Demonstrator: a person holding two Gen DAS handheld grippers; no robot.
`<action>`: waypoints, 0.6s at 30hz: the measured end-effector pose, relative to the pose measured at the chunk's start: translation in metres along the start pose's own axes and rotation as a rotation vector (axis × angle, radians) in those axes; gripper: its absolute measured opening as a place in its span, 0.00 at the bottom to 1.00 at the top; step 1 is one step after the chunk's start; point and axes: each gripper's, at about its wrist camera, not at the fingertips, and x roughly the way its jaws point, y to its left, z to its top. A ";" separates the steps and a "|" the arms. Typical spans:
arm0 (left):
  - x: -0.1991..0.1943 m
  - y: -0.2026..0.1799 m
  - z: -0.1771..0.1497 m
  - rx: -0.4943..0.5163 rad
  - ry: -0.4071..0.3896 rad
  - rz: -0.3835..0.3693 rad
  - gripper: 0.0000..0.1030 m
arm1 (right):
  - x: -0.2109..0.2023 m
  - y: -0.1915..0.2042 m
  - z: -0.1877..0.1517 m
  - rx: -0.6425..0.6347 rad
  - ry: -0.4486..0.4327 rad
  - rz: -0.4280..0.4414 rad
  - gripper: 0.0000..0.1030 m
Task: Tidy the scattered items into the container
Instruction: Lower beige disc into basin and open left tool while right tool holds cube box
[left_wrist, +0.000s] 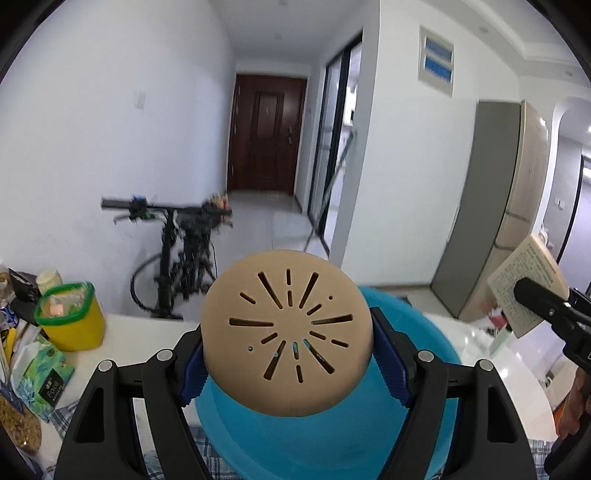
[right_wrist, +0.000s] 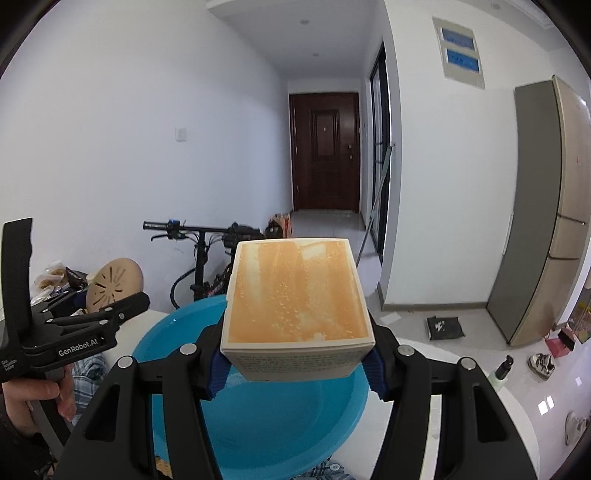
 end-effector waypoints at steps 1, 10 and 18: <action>0.010 0.002 0.000 -0.006 0.040 -0.001 0.76 | 0.006 0.000 0.000 0.002 0.019 0.004 0.56; 0.105 0.019 -0.007 -0.120 0.411 -0.057 0.76 | 0.050 -0.010 -0.014 0.004 0.167 0.024 0.56; 0.167 0.020 -0.037 -0.194 0.674 -0.084 0.76 | 0.067 -0.022 -0.029 -0.010 0.238 0.028 0.56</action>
